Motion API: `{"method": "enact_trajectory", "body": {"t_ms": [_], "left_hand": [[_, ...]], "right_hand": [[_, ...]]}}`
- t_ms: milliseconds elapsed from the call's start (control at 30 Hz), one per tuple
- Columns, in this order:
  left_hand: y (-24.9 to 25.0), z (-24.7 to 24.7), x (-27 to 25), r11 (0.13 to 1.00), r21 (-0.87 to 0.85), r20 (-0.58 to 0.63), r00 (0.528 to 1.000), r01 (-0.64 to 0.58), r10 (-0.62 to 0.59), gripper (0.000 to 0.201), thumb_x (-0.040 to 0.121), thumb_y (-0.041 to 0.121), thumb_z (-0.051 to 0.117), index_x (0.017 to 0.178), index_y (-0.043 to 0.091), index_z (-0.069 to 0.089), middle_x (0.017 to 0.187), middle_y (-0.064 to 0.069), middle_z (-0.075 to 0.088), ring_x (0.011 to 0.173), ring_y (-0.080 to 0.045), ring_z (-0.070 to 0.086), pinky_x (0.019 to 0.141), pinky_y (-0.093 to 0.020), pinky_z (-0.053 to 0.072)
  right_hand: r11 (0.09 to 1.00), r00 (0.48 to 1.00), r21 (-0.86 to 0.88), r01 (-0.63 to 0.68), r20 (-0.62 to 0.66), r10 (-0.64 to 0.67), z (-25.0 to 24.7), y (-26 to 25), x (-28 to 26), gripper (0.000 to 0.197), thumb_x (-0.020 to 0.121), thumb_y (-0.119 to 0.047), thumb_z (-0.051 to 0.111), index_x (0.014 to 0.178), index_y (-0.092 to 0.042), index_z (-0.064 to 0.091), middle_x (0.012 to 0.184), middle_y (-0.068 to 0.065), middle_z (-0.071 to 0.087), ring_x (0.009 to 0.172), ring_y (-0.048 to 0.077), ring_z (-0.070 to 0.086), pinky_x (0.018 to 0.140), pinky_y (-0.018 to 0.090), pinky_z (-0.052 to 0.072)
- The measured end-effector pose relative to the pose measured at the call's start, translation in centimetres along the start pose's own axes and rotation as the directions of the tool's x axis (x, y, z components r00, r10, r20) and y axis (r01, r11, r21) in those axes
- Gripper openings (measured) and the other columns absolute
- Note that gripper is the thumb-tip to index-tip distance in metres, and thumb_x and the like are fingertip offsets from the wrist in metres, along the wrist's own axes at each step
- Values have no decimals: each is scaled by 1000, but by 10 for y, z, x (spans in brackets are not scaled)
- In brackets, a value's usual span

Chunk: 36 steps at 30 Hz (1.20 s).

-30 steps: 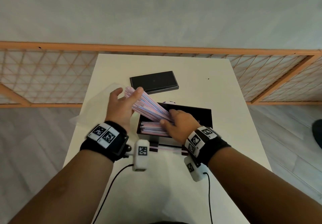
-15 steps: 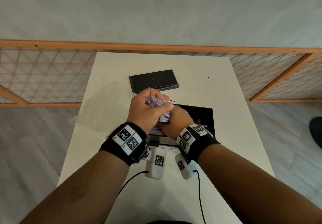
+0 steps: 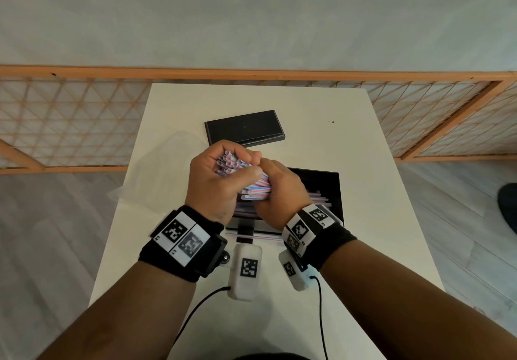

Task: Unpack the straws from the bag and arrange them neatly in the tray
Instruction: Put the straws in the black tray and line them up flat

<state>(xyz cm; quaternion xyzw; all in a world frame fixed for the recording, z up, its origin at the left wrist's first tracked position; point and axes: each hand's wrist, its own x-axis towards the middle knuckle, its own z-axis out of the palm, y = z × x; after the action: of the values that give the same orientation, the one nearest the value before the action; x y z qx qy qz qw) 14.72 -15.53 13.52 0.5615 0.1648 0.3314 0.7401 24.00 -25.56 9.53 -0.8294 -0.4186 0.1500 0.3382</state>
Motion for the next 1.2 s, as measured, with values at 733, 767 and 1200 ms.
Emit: {"method": "enact_trajectory", "body": {"t_ms": [733, 767, 1200], "left_hand": [[-18, -22, -8, 965, -48, -307, 916, 257, -259, 35, 77, 20, 78, 109, 15, 65, 92, -5, 71, 84, -24, 71, 80, -46, 59], [-20, -20, -9, 961, -51, -313, 909, 273, -275, 37, 76, 20, 77, 111, 16, 66, 92, -6, 71, 84, -25, 71, 79, -46, 59], [-20, -13, -2, 847, -294, -306, 796, 443, -522, 12, 94, 17, 64, 85, 10, 69, 96, -15, 73, 86, -32, 71, 84, -47, 60]], "right_hand": [[942, 952, -293, -164, 203, 229, 17, 13, 3, 64, 73, -46, 67, 129, -30, 40, 118, -2, 54, 110, 27, 52, 100, 51, 43], [941, 952, -295, -166, 203, 231, 18, 13, 4, 64, 72, -47, 67, 129, -31, 39, 118, -2, 54, 109, 27, 52, 101, 52, 43], [935, 972, -339, -104, 166, 169, 6, 9, 5, 54, 76, -39, 65, 126, -30, 45, 116, -5, 57, 110, 25, 50, 103, 48, 36]]}}
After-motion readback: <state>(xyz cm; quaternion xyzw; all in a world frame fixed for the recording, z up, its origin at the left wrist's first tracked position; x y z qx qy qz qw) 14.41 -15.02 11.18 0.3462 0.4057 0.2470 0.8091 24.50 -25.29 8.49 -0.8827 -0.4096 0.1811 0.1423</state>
